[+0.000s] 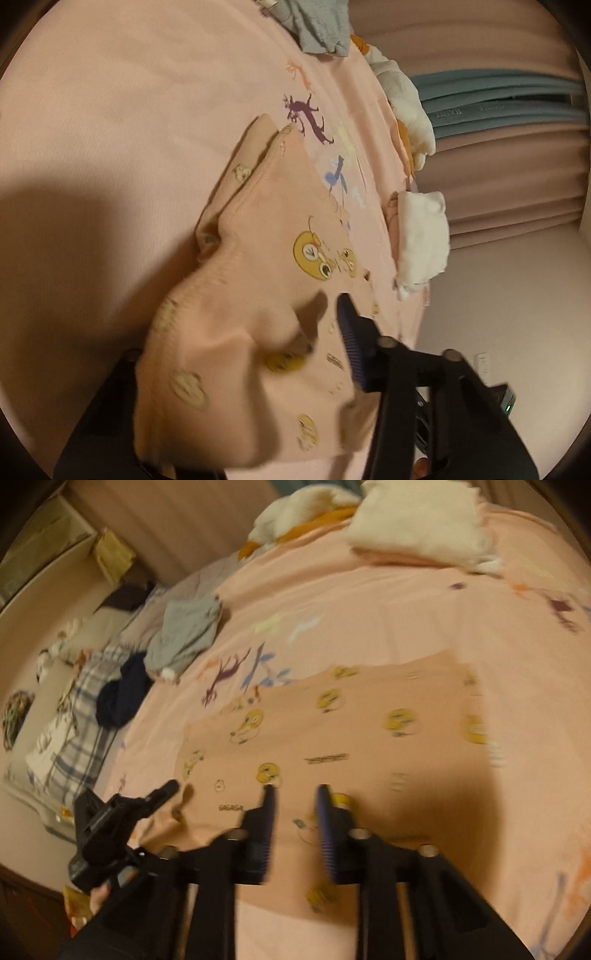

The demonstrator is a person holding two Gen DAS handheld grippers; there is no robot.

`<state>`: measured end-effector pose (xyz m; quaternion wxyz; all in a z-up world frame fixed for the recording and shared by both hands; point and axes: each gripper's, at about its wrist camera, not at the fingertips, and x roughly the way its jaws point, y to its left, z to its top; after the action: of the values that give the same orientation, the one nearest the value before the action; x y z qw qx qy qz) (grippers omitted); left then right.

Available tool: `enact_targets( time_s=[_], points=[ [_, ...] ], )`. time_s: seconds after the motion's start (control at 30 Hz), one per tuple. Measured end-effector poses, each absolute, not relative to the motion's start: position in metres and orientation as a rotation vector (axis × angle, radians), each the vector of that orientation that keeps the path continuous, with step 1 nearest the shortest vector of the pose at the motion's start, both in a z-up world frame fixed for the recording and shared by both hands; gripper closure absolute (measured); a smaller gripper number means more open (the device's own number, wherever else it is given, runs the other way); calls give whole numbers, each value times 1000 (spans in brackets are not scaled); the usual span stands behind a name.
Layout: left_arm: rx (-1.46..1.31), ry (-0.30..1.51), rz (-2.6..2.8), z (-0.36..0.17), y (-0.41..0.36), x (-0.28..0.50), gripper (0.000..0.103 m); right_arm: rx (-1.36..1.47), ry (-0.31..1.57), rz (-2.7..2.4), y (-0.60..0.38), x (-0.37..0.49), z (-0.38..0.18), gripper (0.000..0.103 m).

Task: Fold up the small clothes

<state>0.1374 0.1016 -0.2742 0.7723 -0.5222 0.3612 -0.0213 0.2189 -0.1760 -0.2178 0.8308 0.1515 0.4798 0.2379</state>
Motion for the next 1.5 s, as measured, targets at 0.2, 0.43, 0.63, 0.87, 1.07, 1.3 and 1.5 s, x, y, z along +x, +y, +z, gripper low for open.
enact_targets(
  time_s=[0.2, 0.43, 0.63, 0.87, 1.07, 1.3, 1.5],
  points=[
    [-888, 754, 2, -252, 86, 141, 81, 370, 1118, 492, -159, 233, -267, 103],
    [-655, 656, -100, -212, 41, 149, 87, 583, 1108, 577, -191, 230, -286, 103],
    [-559, 683, -228, -205, -12, 165, 87, 721, 1118, 590, -226, 222, -285, 103],
    [-424, 837, -354, -232, -89, 178, 75, 871, 1001, 448, -326, 193, -272, 103],
    [-513, 940, -406, -238, -86, 172, 41, 897, 996, 419, -346, 186, -265, 55],
    [-367, 838, -445, -198, -61, 131, 27, 910, 1012, 510, -312, 204, -256, 45],
    [-437, 920, -380, -230, -22, 127, 26, 896, 1084, 519, -287, 230, -267, 39]
  ],
)
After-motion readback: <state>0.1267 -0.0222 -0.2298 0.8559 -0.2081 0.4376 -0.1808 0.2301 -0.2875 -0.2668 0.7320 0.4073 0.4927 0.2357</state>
